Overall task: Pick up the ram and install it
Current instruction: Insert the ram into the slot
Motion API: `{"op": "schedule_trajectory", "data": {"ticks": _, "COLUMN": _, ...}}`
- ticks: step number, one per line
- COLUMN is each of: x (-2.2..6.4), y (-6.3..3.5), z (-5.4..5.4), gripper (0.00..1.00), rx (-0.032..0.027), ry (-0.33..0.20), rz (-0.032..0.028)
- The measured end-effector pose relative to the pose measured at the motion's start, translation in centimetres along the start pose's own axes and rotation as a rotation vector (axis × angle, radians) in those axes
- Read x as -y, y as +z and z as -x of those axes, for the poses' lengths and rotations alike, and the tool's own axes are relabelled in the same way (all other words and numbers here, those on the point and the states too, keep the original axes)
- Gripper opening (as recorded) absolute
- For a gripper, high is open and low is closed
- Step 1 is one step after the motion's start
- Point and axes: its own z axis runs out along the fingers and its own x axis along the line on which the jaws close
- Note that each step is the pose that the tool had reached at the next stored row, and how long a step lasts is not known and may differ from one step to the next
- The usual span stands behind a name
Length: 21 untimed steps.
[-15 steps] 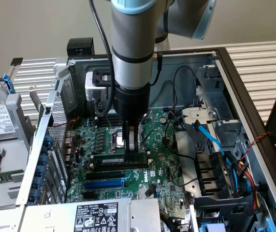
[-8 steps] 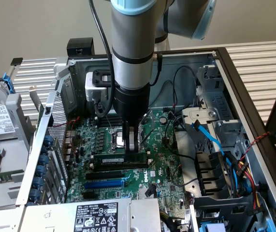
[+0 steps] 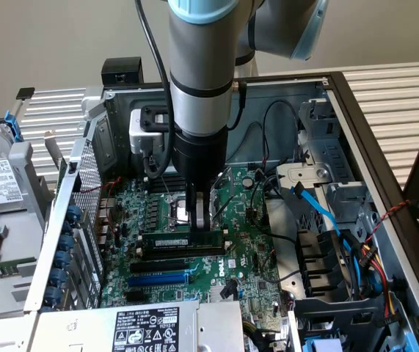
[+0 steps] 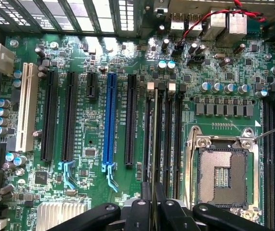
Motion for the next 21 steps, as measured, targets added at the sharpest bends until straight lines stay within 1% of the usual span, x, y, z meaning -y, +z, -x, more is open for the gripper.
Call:
{"op": "schedule_trajectory", "data": {"ticks": 16, "x": 0.00, "y": -0.03, "z": -0.19, "gripper": 0.14, "rx": 0.0002, "ry": -0.004, "rz": 0.0001}}
{"op": "schedule_trajectory", "data": {"ticks": 21, "x": 0.00, "y": -0.01, "z": -0.19, "gripper": 0.14, "rx": 0.0001, "ry": -0.004, "rz": -0.0014}}
